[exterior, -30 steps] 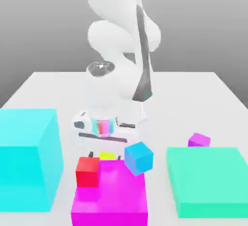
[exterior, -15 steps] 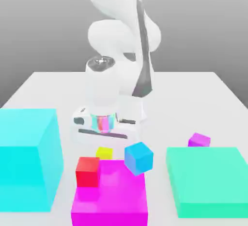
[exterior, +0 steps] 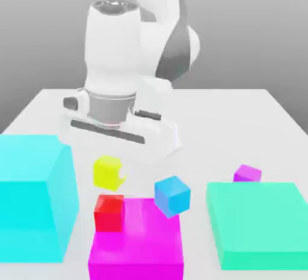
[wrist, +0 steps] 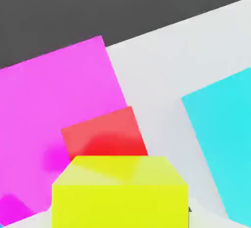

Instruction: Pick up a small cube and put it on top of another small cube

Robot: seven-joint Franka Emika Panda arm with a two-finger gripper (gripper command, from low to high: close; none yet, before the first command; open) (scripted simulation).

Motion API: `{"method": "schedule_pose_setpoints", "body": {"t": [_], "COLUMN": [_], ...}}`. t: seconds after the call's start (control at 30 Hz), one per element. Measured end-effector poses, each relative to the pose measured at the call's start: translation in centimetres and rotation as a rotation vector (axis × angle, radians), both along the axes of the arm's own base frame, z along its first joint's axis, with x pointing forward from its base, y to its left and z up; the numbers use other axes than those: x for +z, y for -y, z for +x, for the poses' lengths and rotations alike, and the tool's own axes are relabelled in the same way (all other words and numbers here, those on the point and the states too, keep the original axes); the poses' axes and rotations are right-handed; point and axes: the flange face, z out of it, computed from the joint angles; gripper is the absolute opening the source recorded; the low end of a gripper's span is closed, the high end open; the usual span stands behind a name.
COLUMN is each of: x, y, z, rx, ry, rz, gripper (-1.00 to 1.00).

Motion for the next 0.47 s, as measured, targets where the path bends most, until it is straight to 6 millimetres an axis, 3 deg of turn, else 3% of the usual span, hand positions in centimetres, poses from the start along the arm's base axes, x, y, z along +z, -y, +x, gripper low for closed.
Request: {"method": "schedule_pose_setpoints", "body": {"t": [0.13,0.2,0.33,0.37,0.47], "x": [3.0,1.5,-4.1,-5.0,-5.0], "y": [0.4,0.5,0.6,0.6,0.6], "z": [1.8,1.6,1.4,1.4,1.4], "rx": [-0.207,-0.303,-0.344,-0.346,-0.345], "ry": [-0.007,-0.031,-0.043,-0.043,-0.043], "rz": [0.035,0.076,0.092,0.093,0.093], "gripper": [-1.0,-1.0,-1.0,1.0,1.0]}}
